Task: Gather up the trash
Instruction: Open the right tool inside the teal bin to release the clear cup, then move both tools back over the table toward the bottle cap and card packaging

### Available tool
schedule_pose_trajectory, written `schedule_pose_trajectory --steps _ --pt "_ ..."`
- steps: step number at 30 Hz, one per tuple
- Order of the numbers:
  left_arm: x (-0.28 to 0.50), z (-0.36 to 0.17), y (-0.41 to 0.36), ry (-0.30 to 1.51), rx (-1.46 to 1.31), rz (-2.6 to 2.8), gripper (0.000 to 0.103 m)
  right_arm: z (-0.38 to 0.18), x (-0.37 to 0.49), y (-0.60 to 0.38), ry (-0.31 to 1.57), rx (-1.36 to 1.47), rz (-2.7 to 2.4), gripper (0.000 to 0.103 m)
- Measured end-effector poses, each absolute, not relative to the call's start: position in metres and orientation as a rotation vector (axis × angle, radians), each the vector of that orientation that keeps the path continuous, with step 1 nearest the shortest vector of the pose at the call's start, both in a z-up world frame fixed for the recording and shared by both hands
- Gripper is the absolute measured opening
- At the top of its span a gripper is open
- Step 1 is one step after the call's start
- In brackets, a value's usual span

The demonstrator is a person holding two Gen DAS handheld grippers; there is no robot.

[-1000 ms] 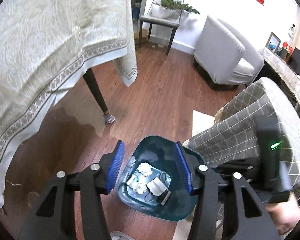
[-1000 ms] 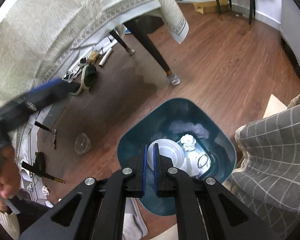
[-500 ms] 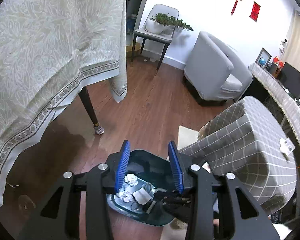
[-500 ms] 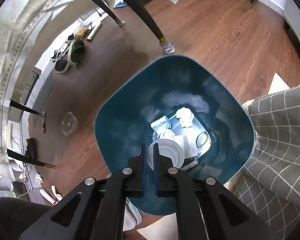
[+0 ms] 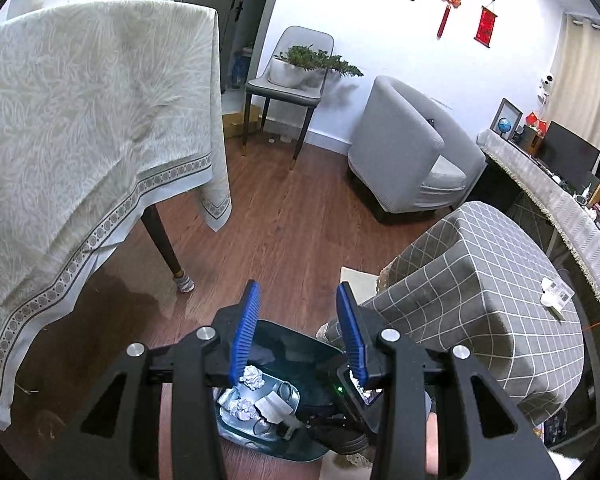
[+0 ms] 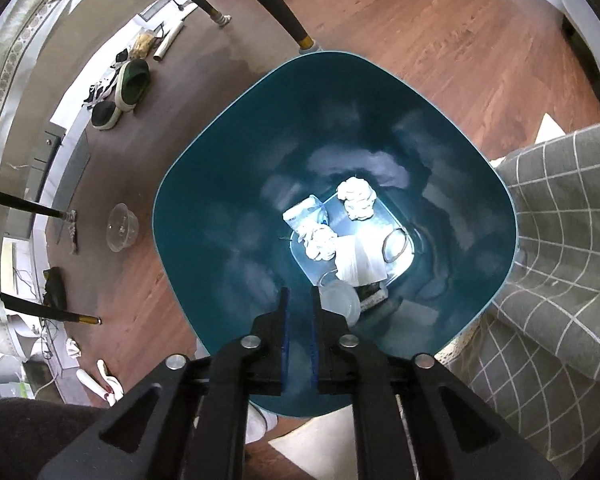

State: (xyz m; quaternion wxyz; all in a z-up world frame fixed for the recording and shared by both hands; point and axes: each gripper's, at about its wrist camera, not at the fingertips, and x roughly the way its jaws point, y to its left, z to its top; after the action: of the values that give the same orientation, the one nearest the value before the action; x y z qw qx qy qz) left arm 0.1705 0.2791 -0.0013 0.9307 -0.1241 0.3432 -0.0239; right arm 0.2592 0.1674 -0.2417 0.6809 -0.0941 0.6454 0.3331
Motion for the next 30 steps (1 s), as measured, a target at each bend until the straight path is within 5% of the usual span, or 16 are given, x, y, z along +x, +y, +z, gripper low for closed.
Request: schedule_pose_trajectory --steps 2,15,23,26,30 --pt "0.171 0.001 0.278 0.695 -0.258 -0.052 0.042 -0.237 0.258 0.167 1.437 -0.207 0.748 0.029" --pt "0.178 0.018 0.260 0.638 -0.257 -0.058 0.043 -0.170 0.253 0.150 1.271 -0.171 0.808 0.029" --pt "0.180 0.031 0.234 0.592 -0.233 -0.087 0.054 -0.104 0.254 0.118 1.054 -0.136 0.791 0.030" --pt "0.181 0.035 0.225 0.576 -0.235 -0.101 0.057 -0.082 0.255 0.100 0.978 -0.112 0.764 0.053" --pt "0.186 0.036 0.207 0.574 -0.226 -0.123 0.060 -0.059 0.255 0.073 0.909 -0.091 0.734 0.054"
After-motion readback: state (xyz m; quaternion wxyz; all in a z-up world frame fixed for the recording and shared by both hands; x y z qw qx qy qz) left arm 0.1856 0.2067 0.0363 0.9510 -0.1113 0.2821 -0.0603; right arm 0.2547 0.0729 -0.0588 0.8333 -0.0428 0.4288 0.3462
